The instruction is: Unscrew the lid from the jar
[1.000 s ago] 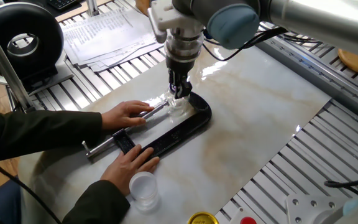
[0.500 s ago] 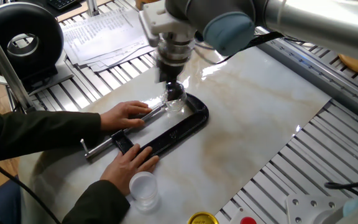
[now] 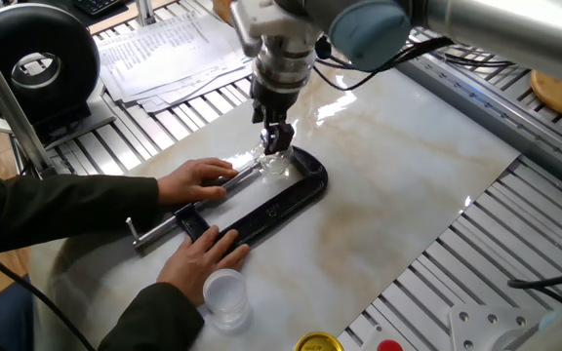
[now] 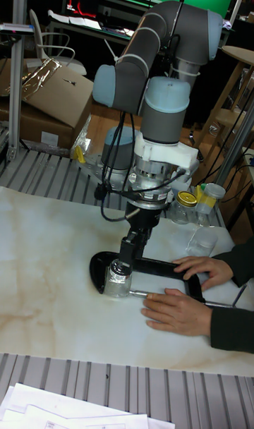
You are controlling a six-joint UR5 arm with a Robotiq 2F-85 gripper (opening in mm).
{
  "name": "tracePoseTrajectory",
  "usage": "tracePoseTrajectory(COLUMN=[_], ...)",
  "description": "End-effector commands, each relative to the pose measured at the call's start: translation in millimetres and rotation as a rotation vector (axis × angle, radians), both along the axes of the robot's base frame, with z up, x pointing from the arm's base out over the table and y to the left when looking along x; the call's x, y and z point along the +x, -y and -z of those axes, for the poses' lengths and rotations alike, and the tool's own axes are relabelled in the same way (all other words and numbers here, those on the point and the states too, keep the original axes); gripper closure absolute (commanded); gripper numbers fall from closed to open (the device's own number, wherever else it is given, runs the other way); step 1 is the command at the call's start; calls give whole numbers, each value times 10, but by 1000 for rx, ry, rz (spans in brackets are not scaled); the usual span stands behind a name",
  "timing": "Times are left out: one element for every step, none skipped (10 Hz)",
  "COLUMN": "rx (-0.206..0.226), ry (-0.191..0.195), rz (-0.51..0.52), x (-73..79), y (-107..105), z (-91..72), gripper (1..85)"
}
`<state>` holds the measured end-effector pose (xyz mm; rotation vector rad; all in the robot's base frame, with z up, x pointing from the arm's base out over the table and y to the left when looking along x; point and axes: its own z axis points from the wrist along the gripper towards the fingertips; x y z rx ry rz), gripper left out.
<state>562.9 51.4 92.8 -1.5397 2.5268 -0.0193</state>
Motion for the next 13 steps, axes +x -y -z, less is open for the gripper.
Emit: tracePoseTrajectory(rx=[48, 89, 104, 128, 130, 121, 139, 126, 121, 119, 113, 79, 49], ry=[-34, -70, -90, -125, -133, -129, -137, -136, -136, -138, -145, -149, -153], rz=[319, 463, 553, 678, 737, 753, 777, 815, 846, 869, 898, 920, 933], x=[6, -18, -32, -63, -64, -53, -42, -28, -9, -9, -16, -46, -85], y=[82, 45, 47, 16, -3, 15, -23, 26, 62, 74, 82, 135, 183], z=[-110, -98, -79, -46, -7, 8, -1, -4, 4, 15, 15, 0, -4], gripper=[243, 243, 237, 220, 207, 210, 220, 247, 250, 250, 250, 253, 260])
